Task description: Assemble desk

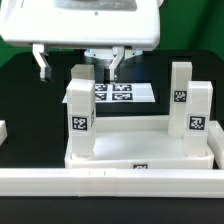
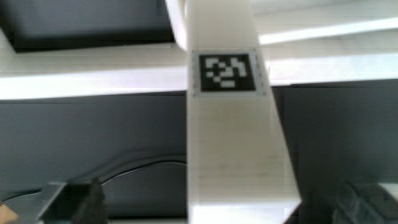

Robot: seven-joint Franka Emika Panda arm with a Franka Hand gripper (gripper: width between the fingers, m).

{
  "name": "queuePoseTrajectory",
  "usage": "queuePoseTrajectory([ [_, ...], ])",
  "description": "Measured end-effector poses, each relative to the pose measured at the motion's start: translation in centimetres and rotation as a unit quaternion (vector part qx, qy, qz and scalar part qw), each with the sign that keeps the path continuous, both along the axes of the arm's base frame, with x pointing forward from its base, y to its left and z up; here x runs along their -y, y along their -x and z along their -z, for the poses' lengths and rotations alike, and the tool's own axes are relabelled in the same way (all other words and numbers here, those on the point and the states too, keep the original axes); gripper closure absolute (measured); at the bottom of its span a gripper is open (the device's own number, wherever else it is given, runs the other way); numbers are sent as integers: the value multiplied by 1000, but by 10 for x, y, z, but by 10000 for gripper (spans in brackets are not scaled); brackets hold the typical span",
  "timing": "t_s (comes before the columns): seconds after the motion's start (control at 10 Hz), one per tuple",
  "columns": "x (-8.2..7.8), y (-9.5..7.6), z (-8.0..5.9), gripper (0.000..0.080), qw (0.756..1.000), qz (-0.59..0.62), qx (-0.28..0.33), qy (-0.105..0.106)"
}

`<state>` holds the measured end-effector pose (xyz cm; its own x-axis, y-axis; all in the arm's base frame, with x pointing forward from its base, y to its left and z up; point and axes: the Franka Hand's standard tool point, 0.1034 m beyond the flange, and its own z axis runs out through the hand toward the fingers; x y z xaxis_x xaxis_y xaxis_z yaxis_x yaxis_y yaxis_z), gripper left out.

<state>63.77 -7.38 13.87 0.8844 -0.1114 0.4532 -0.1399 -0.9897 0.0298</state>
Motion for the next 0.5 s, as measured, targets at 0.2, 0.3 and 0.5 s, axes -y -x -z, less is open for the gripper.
queuePoseTrajectory([
  [0.2, -3, 7, 14, 150, 998, 2, -64, -30],
  [0.3, -2, 2, 13, 150, 994, -1, -99, -41],
  [0.5, -3, 2, 15, 150, 983, -5, -172, -62],
])
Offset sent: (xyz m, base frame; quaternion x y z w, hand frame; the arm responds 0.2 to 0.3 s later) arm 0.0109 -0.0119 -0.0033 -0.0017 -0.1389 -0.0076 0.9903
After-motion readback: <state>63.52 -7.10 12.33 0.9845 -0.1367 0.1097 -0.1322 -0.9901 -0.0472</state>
